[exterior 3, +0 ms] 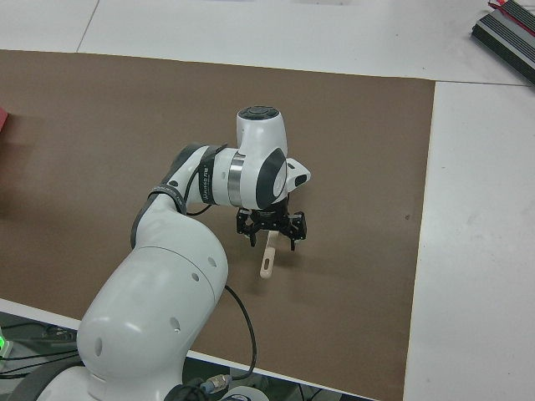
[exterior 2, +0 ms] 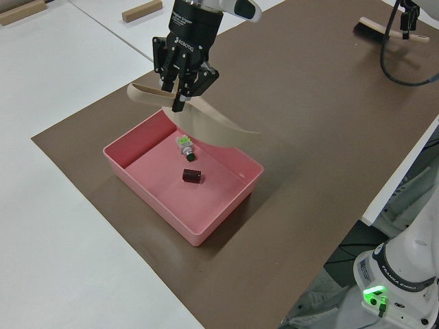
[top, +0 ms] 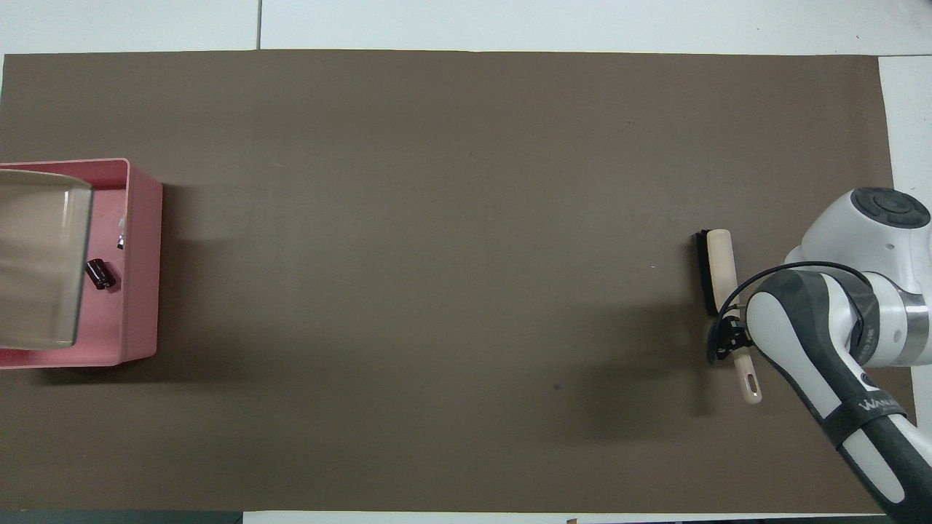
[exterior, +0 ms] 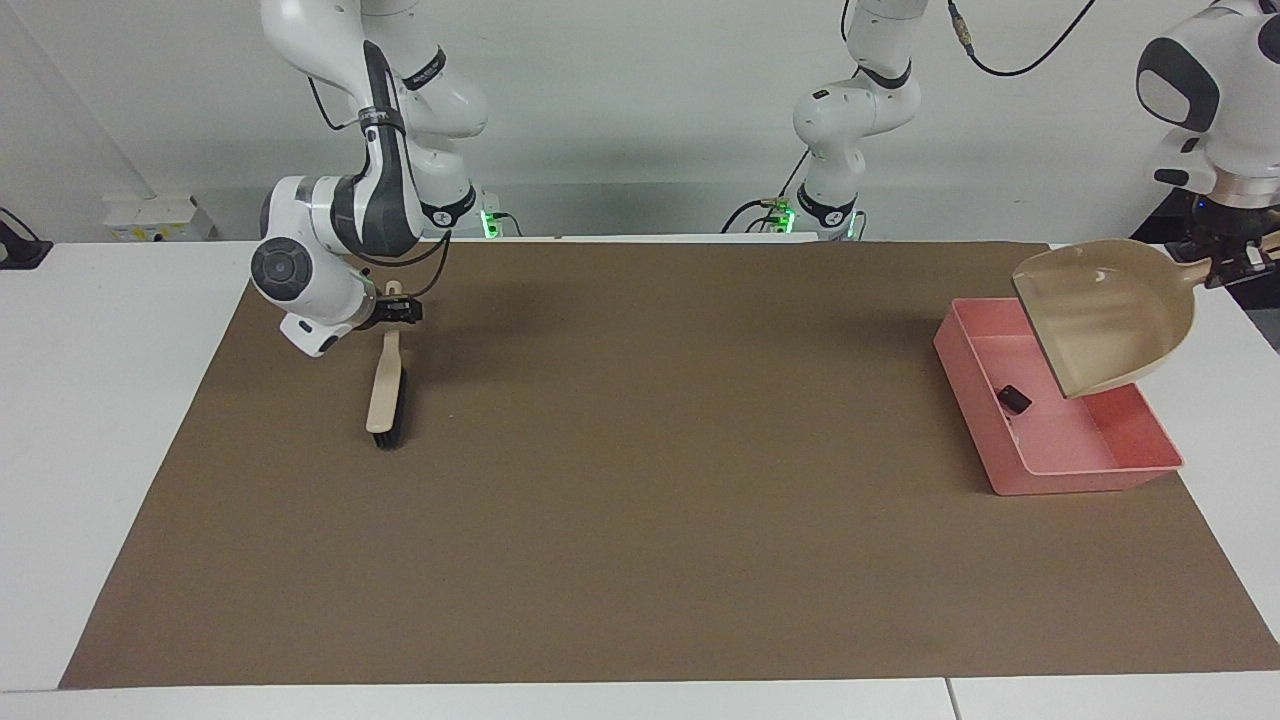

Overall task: Clean e-waste and dump in bin
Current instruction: 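Tip the dustpan over the pink bin with the left gripper, then lower the empty dustpan back onto the table with the left gripper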

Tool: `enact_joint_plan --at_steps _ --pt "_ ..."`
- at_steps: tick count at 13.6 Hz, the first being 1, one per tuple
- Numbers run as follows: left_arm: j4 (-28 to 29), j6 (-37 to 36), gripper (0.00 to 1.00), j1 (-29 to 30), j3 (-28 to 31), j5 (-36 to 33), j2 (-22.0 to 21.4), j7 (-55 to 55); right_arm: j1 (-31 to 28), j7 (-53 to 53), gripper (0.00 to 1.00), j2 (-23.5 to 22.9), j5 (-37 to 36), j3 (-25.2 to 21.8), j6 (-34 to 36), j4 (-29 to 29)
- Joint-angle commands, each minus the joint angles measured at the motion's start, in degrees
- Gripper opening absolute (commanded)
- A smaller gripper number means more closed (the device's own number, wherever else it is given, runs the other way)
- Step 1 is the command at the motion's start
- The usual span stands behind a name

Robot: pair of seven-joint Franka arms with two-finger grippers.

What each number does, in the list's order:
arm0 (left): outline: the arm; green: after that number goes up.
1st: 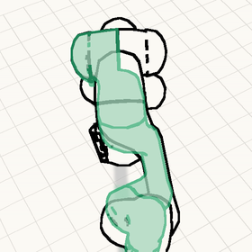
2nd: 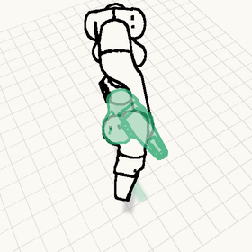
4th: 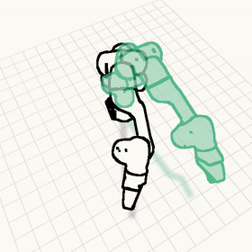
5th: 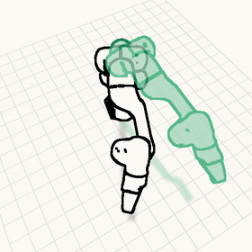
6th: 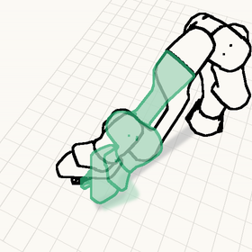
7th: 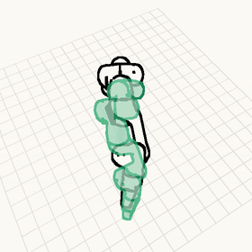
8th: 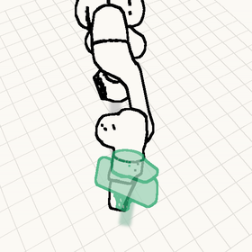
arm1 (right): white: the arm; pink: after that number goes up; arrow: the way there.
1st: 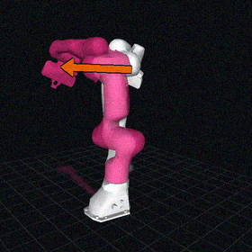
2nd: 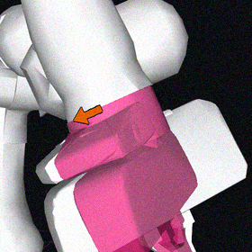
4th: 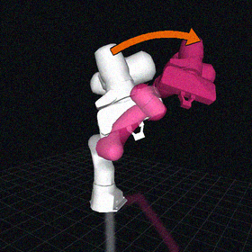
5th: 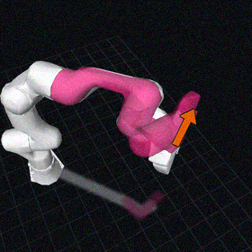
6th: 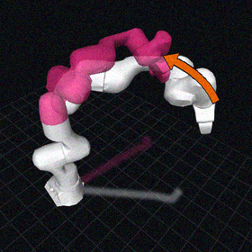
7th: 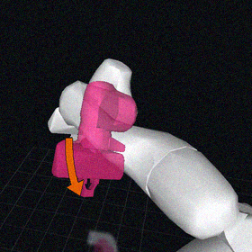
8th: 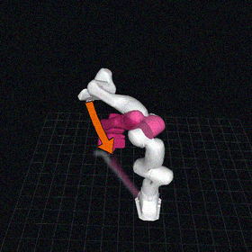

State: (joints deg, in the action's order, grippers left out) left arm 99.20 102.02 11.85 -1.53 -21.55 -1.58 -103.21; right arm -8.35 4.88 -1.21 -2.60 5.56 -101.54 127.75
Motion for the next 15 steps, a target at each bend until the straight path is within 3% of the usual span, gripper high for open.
enact_joint_plan --at_steps 1,6,10,12,15 --pt "5.72 0.89 0.0 -3.05 0.39 7.64 -2.63 2.49 0.0 0.04 0.99 1.12 -0.65 0.41 1.34 -2.93" --pt "13.73 6.95 0.0 -13.95 0.39 13.89 -1.51 11.43 0.61 -0.48 0.99 1.29 -0.04 0.41 5.39 -13.38" --pt "20.84 14.76 0.0 -21.5 0.39 14.26 0.43 21.96 0.0 -0.75 0.99 0.94 0.05 0.33 7.22 -22.97" --pt "21.04 16.36 0.0 -24.76 0.39 14.26 3.41 24.98 -0.26 -1.97 0.99 2.08 0.14 0.06 9.68 -26.05" --pt "22.08 18.39 0.0 -24.34 0.48 14.26 4.83 25.44 -0.88 -2.42 0.99 2.96 1.71 -0.2 12.94 -29.39"
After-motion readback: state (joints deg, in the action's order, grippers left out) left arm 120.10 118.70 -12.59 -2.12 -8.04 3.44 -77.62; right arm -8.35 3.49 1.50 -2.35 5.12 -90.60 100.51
